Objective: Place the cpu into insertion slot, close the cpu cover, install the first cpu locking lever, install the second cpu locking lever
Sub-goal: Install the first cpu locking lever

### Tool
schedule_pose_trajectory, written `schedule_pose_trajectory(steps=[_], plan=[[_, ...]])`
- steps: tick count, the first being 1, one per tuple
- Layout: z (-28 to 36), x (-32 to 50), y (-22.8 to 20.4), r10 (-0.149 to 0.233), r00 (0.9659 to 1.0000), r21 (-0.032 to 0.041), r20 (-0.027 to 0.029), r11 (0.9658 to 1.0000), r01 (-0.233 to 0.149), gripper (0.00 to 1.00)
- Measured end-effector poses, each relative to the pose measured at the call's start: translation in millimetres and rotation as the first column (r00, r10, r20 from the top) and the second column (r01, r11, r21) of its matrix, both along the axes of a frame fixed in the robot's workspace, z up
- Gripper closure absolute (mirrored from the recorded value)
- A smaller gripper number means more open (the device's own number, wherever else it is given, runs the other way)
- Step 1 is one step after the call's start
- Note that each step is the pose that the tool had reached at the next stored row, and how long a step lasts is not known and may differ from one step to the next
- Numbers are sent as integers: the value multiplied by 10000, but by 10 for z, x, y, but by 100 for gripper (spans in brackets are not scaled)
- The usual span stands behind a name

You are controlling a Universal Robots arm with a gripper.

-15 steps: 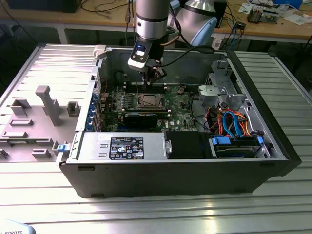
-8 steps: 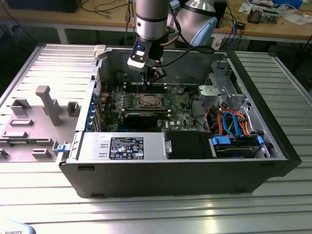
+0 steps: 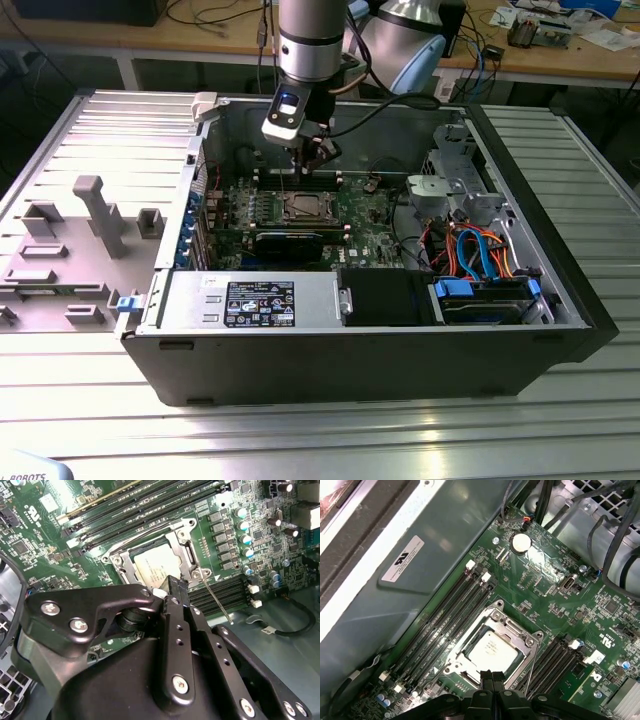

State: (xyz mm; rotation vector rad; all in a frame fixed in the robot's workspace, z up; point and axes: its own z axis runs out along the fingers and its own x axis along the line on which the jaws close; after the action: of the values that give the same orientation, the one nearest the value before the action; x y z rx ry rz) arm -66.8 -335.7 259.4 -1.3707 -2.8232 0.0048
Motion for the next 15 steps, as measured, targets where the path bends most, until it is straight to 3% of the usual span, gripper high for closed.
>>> schedule_pose_trajectory(steps=[6, 9, 12, 14, 15], plan=[[-1, 0, 0, 96, 9999, -2, 91, 10000, -96, 89], [-3, 0, -2, 375, 9992, -1, 118, 9993, -375, 89], [-8, -1, -2, 1068, 9942, -3, 122, 9943, -1069, 89], [-11, -2, -2, 1641, 9864, -3, 122, 9864, -1641, 89], [-13, -15, -2, 1710, 9852, 1, 125, 9853, -1710, 89]])
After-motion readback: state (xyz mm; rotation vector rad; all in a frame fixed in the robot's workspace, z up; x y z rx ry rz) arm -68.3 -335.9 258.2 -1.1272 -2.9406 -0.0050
